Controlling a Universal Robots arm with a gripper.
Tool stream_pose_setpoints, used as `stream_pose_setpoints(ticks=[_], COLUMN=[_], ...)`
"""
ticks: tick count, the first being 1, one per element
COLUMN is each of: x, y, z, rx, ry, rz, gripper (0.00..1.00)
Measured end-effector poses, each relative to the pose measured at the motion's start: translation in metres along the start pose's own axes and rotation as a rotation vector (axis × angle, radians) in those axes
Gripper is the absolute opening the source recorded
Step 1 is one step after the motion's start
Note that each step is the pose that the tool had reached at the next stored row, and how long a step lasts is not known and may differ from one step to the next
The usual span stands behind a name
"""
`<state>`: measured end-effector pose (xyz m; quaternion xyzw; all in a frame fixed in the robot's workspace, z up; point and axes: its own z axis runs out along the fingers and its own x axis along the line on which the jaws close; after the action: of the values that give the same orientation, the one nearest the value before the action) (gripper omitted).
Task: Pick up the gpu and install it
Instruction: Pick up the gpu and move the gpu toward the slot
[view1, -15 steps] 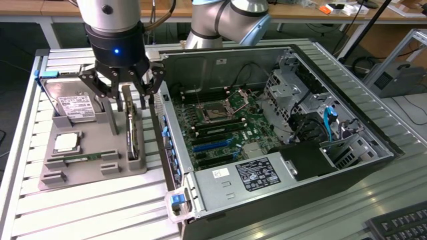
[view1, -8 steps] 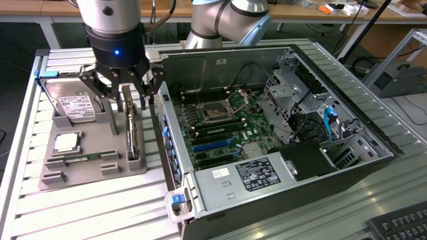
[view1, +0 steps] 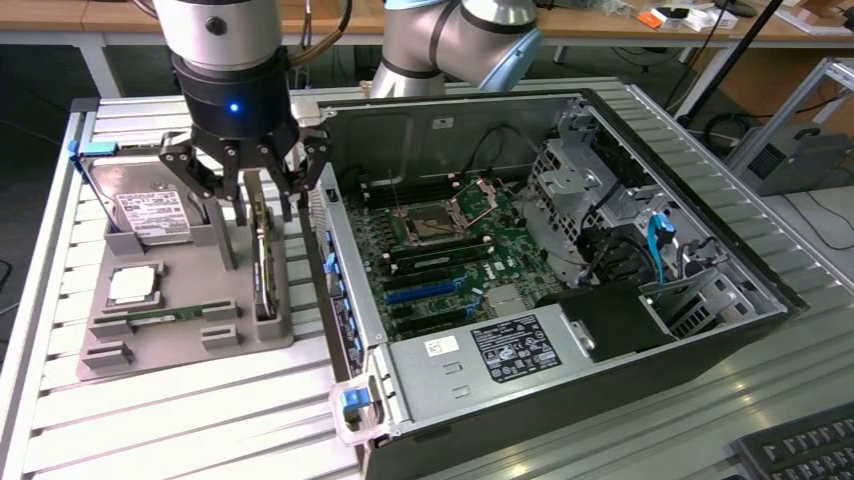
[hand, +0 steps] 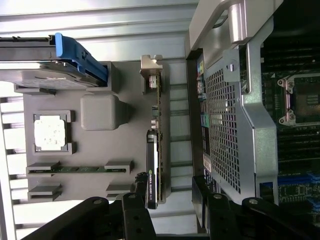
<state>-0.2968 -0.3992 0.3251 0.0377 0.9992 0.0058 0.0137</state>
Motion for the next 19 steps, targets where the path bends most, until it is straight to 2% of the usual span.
stream_pose_setpoints(ticks=[19], x=[0.0002], y=[-0.0001], z=[0.0064], rx=[0.0014], ry=[-0.0001], rz=[0.000], gripper=[0.48])
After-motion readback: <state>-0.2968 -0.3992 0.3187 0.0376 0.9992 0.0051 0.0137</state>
